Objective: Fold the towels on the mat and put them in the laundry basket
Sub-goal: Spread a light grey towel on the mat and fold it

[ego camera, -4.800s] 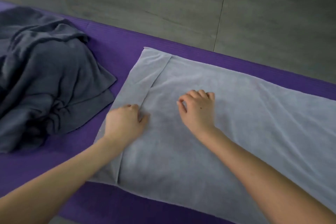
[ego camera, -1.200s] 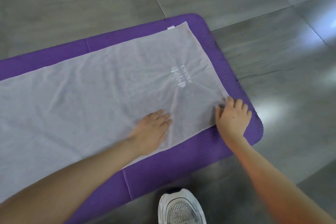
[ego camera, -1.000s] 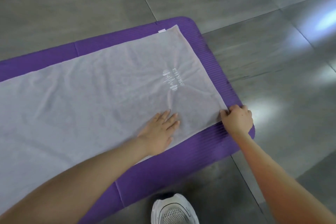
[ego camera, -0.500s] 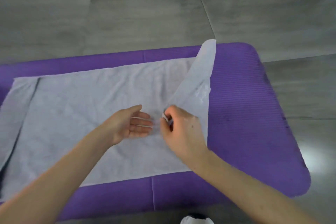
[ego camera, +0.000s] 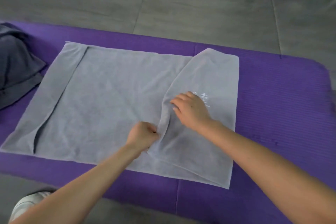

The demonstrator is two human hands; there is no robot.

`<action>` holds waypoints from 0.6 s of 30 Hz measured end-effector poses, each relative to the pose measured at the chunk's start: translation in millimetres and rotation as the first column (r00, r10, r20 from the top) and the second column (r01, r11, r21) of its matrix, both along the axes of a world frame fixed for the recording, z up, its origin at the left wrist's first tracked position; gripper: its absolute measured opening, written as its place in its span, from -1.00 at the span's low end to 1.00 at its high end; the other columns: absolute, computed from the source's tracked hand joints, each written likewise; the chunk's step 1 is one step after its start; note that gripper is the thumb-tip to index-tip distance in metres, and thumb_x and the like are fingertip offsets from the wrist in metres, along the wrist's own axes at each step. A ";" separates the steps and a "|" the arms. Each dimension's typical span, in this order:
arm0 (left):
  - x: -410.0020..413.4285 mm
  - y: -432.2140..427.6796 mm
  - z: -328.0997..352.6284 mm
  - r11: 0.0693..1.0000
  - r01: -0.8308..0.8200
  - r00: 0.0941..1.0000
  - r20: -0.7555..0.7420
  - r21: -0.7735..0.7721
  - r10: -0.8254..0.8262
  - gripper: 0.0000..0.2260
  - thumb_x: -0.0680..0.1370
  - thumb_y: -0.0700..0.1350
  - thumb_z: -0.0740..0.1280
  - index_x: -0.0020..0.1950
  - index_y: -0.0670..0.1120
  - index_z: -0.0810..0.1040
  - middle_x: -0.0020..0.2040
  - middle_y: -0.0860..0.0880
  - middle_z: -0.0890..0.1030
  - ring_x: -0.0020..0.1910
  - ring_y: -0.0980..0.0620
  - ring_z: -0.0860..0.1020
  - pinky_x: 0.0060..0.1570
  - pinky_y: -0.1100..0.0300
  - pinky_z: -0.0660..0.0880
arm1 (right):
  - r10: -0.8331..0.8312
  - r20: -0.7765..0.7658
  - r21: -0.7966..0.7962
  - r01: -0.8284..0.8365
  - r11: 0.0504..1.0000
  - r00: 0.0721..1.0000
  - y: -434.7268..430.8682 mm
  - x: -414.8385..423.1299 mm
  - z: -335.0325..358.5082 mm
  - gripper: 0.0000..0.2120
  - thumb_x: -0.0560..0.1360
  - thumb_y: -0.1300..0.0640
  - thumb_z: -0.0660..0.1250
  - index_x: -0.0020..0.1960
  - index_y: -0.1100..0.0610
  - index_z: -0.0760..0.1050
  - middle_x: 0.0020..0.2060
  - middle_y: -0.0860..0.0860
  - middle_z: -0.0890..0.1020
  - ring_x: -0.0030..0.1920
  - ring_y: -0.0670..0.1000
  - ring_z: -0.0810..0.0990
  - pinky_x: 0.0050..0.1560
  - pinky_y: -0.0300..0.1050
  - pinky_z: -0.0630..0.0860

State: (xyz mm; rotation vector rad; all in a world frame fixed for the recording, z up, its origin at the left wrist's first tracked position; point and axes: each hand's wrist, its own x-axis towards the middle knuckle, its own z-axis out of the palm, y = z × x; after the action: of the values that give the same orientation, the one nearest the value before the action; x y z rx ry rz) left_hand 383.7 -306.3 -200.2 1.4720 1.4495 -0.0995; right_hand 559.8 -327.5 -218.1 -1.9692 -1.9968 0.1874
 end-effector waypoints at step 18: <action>-58.0 42.9 86.7 0.992 0.118 0.990 0.065 0.051 -0.121 -0.94 0.43 -0.31 0.35 -0.22 -0.18 0.55 -0.34 -0.03 0.63 -0.31 -0.06 0.66 -0.18 0.10 0.63 | 0.500 0.485 -0.338 -0.373 0.864 0.718 114.5 48.0 89.5 -0.87 0.26 0.19 0.33 -0.40 0.00 0.48 -0.50 -0.09 0.48 -0.22 0.00 0.29 -0.11 -0.08 0.06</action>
State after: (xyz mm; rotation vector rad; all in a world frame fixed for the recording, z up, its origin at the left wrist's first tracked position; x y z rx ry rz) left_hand 325.8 -263.4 -113.5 1.5858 1.3160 -0.0887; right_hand 607.9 -213.0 -128.6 -1.7558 -2.9437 -0.0896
